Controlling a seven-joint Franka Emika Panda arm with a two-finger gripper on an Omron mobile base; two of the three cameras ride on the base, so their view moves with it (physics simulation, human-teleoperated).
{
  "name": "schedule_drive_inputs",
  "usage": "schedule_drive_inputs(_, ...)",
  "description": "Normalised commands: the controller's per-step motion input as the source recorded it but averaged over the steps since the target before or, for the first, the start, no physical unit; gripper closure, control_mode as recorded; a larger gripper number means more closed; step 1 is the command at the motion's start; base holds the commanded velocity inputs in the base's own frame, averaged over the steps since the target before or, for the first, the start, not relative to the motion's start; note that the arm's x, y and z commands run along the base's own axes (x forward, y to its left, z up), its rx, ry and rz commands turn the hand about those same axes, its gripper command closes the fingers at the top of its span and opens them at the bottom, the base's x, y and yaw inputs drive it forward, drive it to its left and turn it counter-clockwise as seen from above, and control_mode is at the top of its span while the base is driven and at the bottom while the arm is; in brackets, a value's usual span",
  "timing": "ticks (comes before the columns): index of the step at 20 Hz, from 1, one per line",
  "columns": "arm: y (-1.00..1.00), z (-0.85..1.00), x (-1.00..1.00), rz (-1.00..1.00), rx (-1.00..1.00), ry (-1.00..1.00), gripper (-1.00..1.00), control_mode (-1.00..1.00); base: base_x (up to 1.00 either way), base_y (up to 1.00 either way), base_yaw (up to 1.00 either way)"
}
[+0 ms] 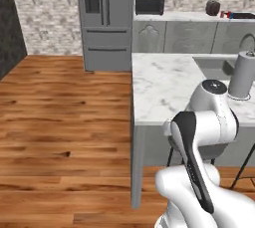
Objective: Four empty soda cans are scattered around the kitchen. Gather all the cans and cluster them next to the stove for recycling.
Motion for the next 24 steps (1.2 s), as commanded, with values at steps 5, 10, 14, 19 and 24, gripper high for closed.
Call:
schedule_drive_inputs(5,0.0,0.0,0.0,0.0,0.0,0.0,-1.0,1.0,-0.14,-0.71,0.0)
schedule_drive_inputs(10,0.0,0.0,0.0,0.0,0.0,0.0,-1.0,1.0,0.01,-0.68,0.0)
schedule_drive_inputs(14,0.0,0.0,0.0,0.0,0.0,0.0,-1.0,1.0,0.31,-0.54,-0.01)
schedule_drive_inputs(19,0.0,0.0,0.0,0.0,0.0,0.0,-1.0,1.0,0.62,-0.34,-0.02)
schedule_drive_inputs(24,0.0,0.0,0.0,0.0,0.0,0.0,-1.0,1.0,0.42,-0.36,-0.04)
